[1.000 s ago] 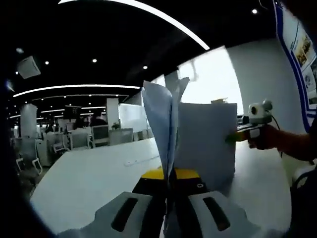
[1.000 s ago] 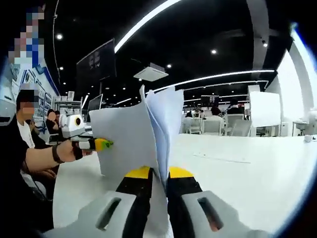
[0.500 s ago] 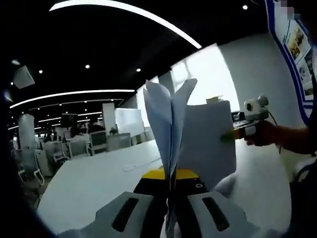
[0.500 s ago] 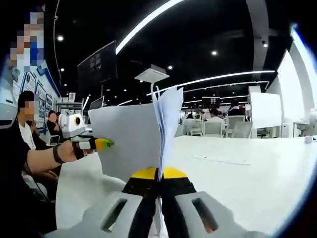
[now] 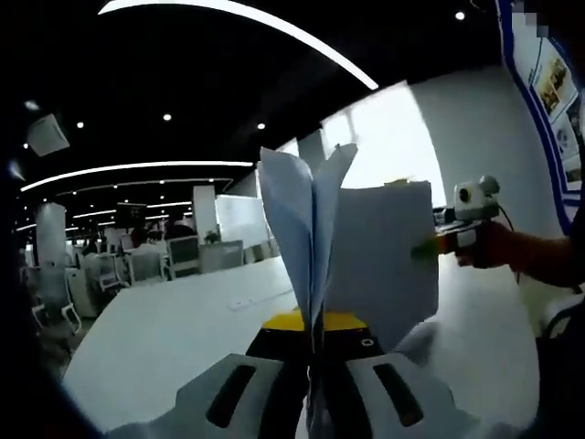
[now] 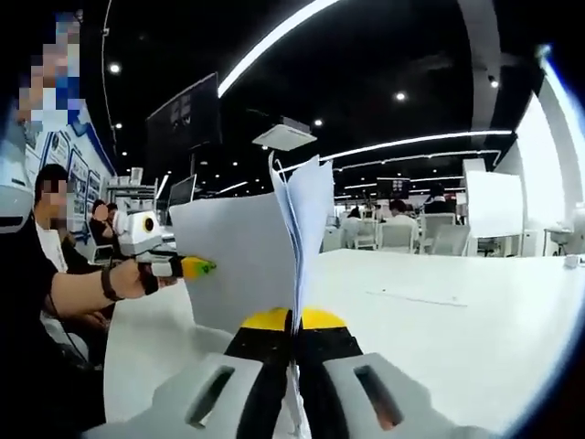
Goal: Organize the stack of printing papers by aligning and flattening the scattered papers on the table
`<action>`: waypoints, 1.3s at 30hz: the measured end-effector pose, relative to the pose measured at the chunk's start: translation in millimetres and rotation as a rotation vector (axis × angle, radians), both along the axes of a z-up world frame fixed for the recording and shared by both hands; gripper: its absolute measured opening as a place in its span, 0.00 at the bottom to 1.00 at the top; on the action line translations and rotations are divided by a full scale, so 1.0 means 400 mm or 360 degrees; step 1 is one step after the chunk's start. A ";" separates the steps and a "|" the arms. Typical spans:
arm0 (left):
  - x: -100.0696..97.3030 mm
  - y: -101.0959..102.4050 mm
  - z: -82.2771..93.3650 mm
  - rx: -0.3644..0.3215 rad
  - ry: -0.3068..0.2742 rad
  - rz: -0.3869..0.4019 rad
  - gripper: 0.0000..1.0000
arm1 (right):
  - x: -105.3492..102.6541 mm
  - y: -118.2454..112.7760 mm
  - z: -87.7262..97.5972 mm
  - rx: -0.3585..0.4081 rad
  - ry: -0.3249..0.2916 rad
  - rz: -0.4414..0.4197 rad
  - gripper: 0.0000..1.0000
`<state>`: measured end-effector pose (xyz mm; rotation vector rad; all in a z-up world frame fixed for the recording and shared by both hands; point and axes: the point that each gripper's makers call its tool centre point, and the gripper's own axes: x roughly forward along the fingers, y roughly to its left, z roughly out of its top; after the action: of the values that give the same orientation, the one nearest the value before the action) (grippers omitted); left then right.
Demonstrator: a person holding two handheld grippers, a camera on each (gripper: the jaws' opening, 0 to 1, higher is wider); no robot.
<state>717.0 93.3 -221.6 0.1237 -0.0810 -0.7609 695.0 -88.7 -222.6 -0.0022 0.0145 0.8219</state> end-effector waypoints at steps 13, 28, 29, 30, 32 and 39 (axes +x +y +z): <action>0.004 0.008 -0.022 -0.0127 0.0077 -0.0012 0.07 | 0.012 -0.003 -0.035 0.0088 0.0109 0.0013 0.00; -0.008 0.008 0.019 -0.0148 0.0135 -0.0048 0.06 | -0.009 0.003 0.018 0.0044 0.0088 0.0023 0.00; -0.010 0.007 0.021 -0.0149 0.0140 -0.0054 0.06 | -0.010 0.001 0.021 0.0048 0.0102 0.0017 0.00; -0.014 0.005 0.023 -0.0155 0.0159 -0.0069 0.06 | -0.013 0.000 0.025 0.0061 0.0125 0.0014 0.00; -0.017 0.004 0.025 -0.0165 0.0171 -0.0074 0.06 | -0.015 -0.001 0.028 0.0074 0.0139 0.0014 0.00; -0.029 -0.002 0.033 -0.0163 0.0246 -0.0072 0.06 | -0.024 -0.004 0.030 0.0153 0.0269 0.0011 0.00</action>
<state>705.2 92.5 -208.6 -0.0346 0.0242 -0.8078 685.2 -90.1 -210.6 0.1578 0.1347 0.8273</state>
